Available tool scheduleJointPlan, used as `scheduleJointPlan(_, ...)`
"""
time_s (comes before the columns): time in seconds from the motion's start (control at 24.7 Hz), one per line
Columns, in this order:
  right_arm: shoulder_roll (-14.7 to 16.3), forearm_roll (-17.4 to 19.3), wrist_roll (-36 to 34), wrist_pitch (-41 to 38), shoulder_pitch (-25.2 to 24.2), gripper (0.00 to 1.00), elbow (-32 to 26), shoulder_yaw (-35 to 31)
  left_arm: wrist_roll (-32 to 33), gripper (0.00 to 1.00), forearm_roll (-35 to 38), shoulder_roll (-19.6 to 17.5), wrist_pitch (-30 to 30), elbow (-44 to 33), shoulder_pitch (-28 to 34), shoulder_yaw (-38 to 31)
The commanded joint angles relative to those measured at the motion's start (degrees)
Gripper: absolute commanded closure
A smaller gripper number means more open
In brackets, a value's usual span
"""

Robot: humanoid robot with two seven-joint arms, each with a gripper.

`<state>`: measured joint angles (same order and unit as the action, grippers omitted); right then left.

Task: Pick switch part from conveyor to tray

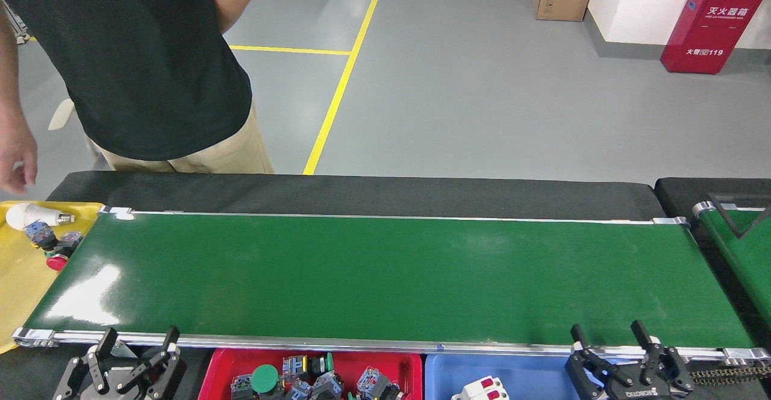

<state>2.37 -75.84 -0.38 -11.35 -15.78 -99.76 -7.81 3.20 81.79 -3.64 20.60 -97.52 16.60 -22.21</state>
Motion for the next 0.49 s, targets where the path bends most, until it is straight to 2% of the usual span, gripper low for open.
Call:
scheduleJointPlan(0.0, -0.2, 0.0, 0.2, -0.3, 0.0, 0.02, -0.9, 0.0, -0.6, 0.00, -0.1, -0.5, 0.3, -1.3, 0.6, -0.4)
scheduleJointPlan(0.24, -0.2, 0.0, 0.2, -0.4, 0.3, 0.02, -1.1, 0.0, -0.6, 0.00, -0.3, -0.2, 0.4, -1.4, 1.4, -1.6)
scheduleJointPlan(0.45, -0.3, 0.0, 0.2, -0.3, 0.2, 0.02, -1.1, 0.0, -0.7, 0.00, -0.3, -0.2, 0.5, -2.6, 1.7, -7.6)
